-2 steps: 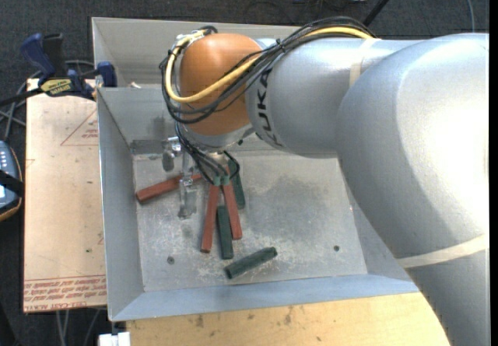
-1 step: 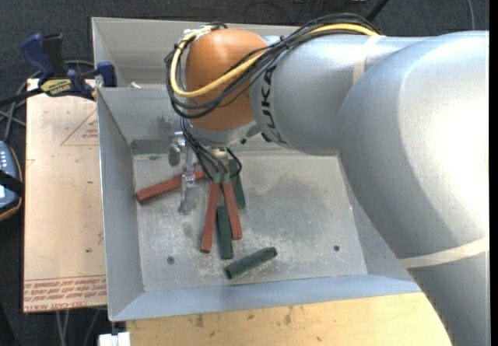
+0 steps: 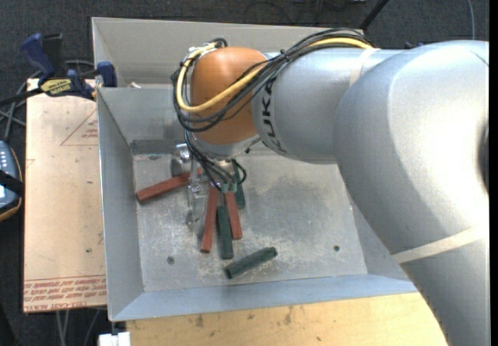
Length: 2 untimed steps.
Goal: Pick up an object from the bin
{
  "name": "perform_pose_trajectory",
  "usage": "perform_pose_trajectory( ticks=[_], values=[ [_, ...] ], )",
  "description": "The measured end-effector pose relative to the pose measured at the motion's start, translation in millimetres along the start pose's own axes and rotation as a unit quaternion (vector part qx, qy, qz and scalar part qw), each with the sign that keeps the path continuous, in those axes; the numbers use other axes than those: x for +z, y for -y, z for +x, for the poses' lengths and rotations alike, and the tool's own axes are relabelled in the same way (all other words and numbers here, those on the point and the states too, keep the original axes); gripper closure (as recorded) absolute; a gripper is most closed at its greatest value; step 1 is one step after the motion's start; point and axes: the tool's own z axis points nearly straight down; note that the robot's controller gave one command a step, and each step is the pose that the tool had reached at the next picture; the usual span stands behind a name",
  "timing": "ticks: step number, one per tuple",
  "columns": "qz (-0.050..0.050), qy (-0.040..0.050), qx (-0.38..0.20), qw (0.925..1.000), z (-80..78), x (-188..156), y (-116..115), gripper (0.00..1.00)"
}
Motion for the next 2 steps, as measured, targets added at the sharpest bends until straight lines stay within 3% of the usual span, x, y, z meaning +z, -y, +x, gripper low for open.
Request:
perform_pose_trajectory(
  ticks=[1,2],
  values=[
    [-0.001,0.0011,0.0,1.0,-2.1,17.6,2.6,1.0],
    [-0.001,0.0021,0.0,1.0,-2.2,16.2,2.6,1.0]
  ],
)
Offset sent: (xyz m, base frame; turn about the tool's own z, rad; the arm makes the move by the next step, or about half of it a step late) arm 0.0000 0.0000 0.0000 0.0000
